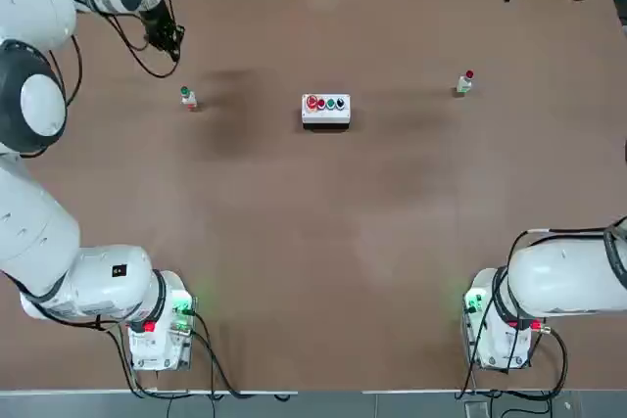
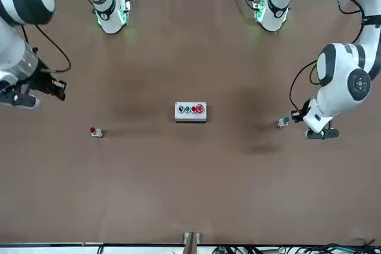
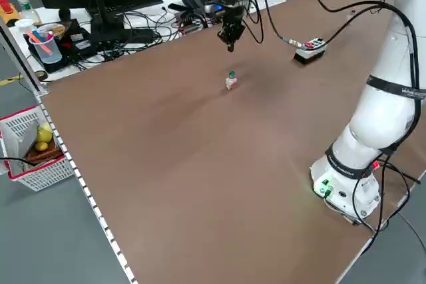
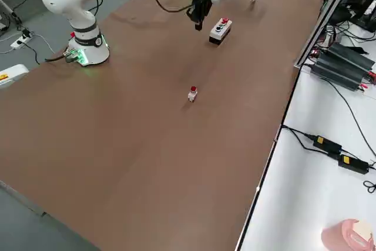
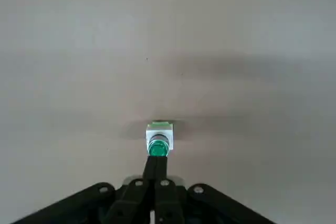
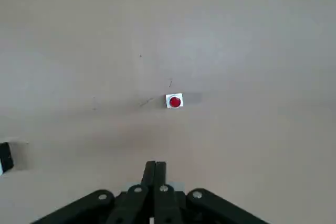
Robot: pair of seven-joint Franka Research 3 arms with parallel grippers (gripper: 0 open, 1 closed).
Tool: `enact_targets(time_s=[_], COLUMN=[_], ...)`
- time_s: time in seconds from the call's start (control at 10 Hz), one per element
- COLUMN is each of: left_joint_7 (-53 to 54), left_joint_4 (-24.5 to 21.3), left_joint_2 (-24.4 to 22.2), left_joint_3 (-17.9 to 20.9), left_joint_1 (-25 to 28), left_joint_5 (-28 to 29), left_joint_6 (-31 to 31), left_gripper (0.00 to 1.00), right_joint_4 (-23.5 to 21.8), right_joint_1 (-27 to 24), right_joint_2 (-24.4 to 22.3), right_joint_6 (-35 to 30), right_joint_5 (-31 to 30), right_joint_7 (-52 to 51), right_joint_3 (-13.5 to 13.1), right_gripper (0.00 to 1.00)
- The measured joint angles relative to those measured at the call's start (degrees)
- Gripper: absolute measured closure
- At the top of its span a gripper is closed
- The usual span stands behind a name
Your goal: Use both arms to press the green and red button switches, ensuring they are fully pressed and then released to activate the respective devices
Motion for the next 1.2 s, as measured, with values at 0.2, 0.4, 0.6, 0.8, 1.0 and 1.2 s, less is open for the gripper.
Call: enact_targets(time_s=[0.2,0.4,0.6,0.8,1.0,1.2], left_joint_7=[0.1,0.4,0.5,0.8,1.1,1.1], left_joint_4=[-2.7,-5.3,-8.1,-9.7,-10.0,-10.0], left_joint_2=[0.0,0.1,0.2,1.0,1.3,1.3], left_joint_3=[0.0,0.0,0.0,0.0,0.0,0.1], left_joint_1=[0.0,0.0,0.0,0.0,0.0,0.2], left_joint_5=[0.0,0.0,0.0,0.0,0.0,0.0], left_joint_6=[3.0,6.4,10.1,12.1,12.4,12.4], left_gripper=[0.99,0.99,0.99,0.99,0.99,0.99], right_joint_4=[-0.2,-0.3,-0.7,-1.2,-1.3,-1.3], right_joint_1=[-0.6,-1.3,-1.9,-2.5,-3.5,-4.9], right_joint_2=[4.5,7.8,11.0,14.7,18.1,20.2], right_joint_6=[3.9,7.3,11.6,16.4,19.1,20.3], right_joint_5=[-0.1,-0.1,-0.2,-0.2,-0.6,-1.2], right_joint_7=[-0.1,-0.4,-1.8,-2.9,-3.6,-4.6], right_joint_3=[-0.2,-0.3,-0.3,-0.3,-0.4,-0.4], right_gripper=[0.99,0.99,0.99,0.99,0.99,0.99])
